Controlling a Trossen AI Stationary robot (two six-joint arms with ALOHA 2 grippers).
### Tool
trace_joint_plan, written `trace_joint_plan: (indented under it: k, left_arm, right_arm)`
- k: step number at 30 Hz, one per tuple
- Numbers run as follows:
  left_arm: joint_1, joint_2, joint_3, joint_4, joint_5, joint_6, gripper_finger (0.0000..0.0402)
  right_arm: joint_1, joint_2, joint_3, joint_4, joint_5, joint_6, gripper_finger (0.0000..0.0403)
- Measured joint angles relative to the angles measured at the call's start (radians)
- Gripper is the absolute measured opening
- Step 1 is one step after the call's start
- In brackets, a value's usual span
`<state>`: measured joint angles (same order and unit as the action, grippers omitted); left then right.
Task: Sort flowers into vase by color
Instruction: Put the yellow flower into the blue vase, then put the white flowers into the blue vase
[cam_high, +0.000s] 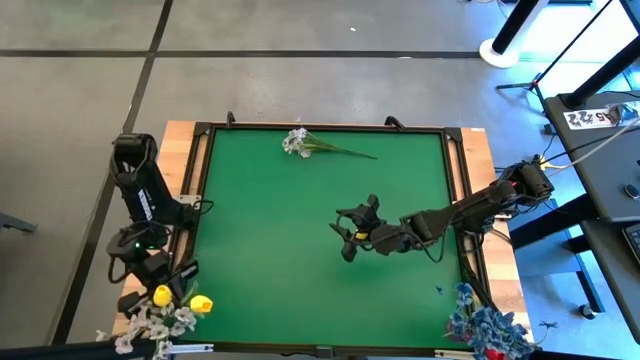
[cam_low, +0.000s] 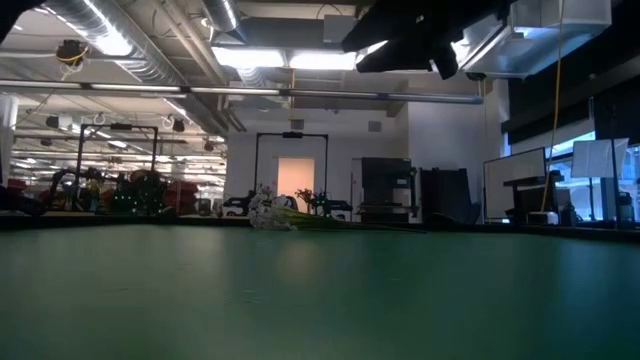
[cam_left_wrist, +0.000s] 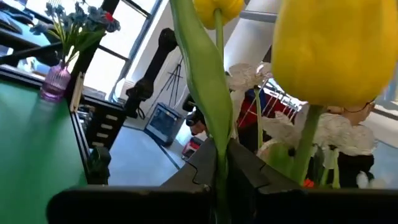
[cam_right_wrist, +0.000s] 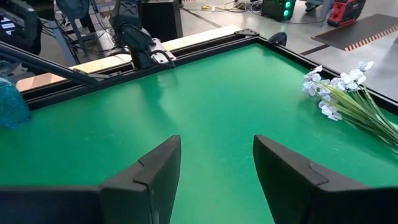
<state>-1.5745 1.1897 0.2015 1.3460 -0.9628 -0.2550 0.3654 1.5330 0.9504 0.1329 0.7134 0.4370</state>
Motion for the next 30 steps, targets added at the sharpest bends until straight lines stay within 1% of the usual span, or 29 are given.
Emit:
trace_joint_plan:
  k: [3, 8, 13, 18, 20, 23, 25, 27, 30]
  left_arm:
    - [-0.020, -0.008, 0.000, 0.000, -0.012, -0.021, 0.0038]
    - [-0.039, -0.035, 0.000, -0.003, -0.013, -0.017, 0.0089]
    - [-0.071, -0.076, 0.000, -0.028, -0.014, 0.069, 0.0131]
    - [-0.124, -0.142, 0.000, -0.031, -0.033, 0.169, 0.0145]
    - [-0.143, -0.181, 0.000, -0.032, -0.092, 0.211, 0.0145]
    - [-0.155, -0.230, 0.000, -0.079, -0.247, 0.254, 0.0142]
    - [-0.150, -0.257, 0.000, -0.115, -0.327, 0.307, 0.0141]
    - [-0.129, -0.278, 0.000, -0.114, -0.382, 0.379, 0.0141]
    - [-0.063, -0.307, 0.000, -0.115, -0.460, 0.456, 0.0141]
  right_arm:
    - [-0.001, 0.000, 0.000, 0.000, 0.001, 0.000, 0.0200]
    - [-0.008, 0.000, 0.000, 0.000, 0.001, -0.017, 0.0200]
    - [-0.008, 0.000, 0.000, 0.001, 0.000, -0.020, 0.0200]
    - [-0.006, 0.000, 0.000, 0.001, 0.000, -0.021, 0.0200]
    - [-0.006, 0.000, 0.000, 0.001, 0.000, -0.022, 0.0200]
    - [-0.006, 0.000, 0.000, 0.001, 0.000, -0.026, 0.0200]
    - [-0.006, 0.000, 0.000, 0.001, 0.000, -0.026, 0.0200]
    - [-0.006, 0.000, 0.000, 0.001, 0.001, -0.026, 0.0200]
    - [-0.006, 0.000, 0.000, 0.001, 0.001, -0.026, 0.0200]
